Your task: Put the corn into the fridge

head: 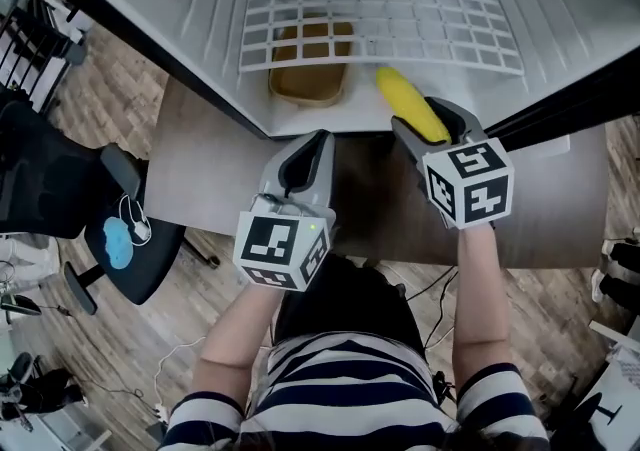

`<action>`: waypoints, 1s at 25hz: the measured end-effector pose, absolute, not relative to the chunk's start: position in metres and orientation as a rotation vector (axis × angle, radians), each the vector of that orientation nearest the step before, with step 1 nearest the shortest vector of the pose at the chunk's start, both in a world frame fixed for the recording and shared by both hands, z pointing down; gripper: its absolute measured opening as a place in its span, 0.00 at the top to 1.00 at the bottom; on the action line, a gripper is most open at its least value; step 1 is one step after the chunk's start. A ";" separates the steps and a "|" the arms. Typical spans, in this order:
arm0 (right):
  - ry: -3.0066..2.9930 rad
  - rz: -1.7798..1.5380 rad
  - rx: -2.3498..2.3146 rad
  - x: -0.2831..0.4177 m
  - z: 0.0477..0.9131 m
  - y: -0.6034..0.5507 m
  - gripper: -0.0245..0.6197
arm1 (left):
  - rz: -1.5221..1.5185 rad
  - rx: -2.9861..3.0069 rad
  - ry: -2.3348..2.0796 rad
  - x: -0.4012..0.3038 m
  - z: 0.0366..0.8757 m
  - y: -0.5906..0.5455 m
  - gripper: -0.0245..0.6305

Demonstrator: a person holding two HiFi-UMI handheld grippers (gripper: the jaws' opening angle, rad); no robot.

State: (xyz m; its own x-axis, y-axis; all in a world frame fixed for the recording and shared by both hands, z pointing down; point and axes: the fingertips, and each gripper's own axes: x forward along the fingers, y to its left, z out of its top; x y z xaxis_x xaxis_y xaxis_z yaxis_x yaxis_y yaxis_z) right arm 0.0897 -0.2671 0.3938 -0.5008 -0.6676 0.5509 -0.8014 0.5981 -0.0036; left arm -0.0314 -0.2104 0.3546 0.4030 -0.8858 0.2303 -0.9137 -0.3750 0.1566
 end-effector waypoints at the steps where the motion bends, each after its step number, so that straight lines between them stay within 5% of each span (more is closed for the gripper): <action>1: -2.322 0.354 1.173 0.090 0.396 -0.271 0.56 | 0.157 2.406 -1.585 -0.031 0.356 -0.214 0.96; 25: -2.233 0.149 1.278 0.090 0.416 -0.349 0.56 | 0.125 2.413 -1.689 -0.028 0.367 -0.264 0.96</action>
